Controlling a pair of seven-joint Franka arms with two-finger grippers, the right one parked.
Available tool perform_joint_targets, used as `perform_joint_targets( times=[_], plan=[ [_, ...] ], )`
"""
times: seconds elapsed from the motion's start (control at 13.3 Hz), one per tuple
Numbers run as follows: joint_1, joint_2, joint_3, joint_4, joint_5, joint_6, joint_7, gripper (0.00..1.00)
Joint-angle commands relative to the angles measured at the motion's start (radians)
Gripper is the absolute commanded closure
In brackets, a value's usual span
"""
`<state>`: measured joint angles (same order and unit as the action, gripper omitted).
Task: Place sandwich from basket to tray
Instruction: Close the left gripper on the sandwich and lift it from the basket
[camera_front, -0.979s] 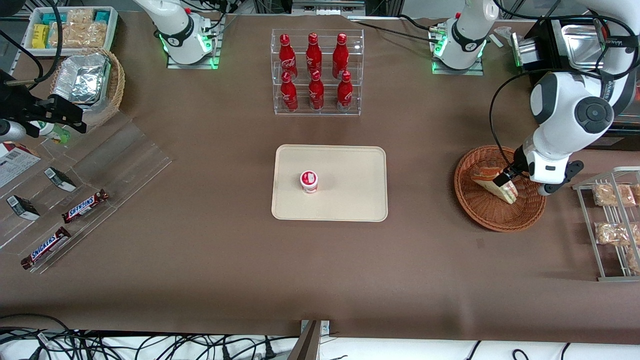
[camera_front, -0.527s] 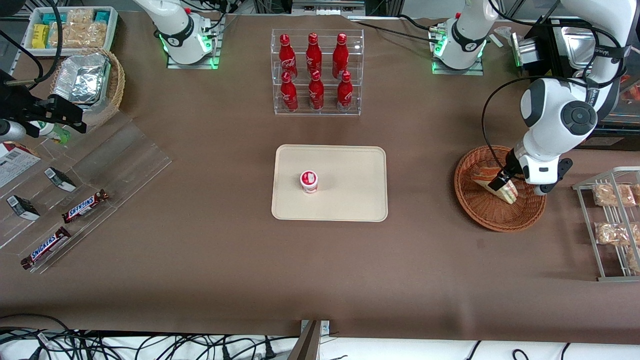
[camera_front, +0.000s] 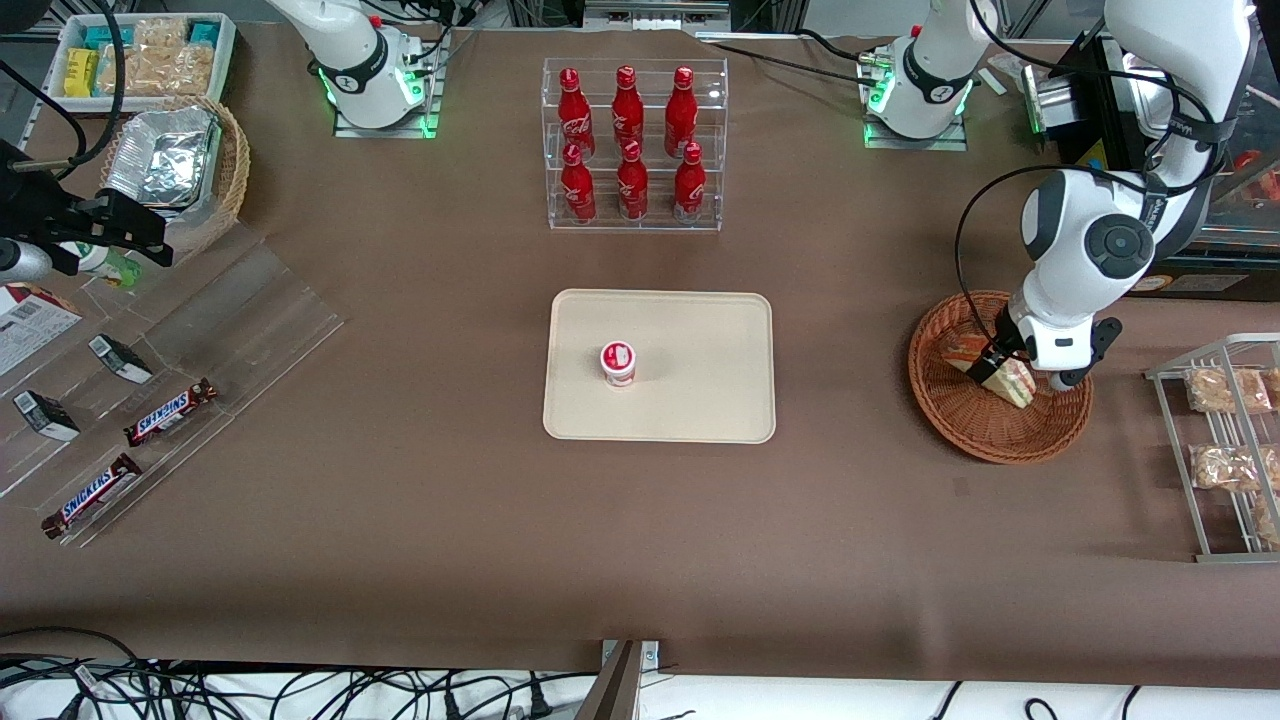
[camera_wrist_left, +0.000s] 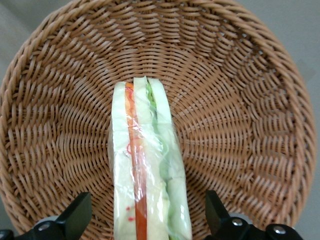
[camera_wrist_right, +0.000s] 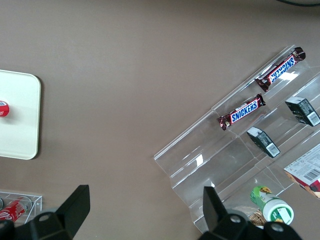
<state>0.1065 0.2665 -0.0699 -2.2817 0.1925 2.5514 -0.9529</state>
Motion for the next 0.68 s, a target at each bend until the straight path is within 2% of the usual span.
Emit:
perform_joint_targets(
  times=[0.0, 0.08, 0.15, 0.3, 0.38, 0.45, 0.6],
  plan=[
    [0.005, 0.02, 0.001, -0.002, 0.032, 0.016, -0.024, 0.0],
    [0.005, 0.026, 0.002, -0.002, 0.032, 0.016, -0.024, 0.0],
    [0.005, 0.033, 0.002, -0.001, 0.032, 0.016, -0.024, 0.04],
    [0.018, 0.033, 0.001, 0.001, 0.032, 0.016, -0.024, 0.6],
    [0.019, 0.033, 0.001, 0.001, 0.032, 0.015, -0.024, 0.76],
    [0.019, 0.031, 0.001, 0.002, 0.032, 0.015, -0.024, 0.82],
    [0.019, 0.025, 0.001, 0.004, 0.032, 0.009, -0.021, 0.84]
  ],
)
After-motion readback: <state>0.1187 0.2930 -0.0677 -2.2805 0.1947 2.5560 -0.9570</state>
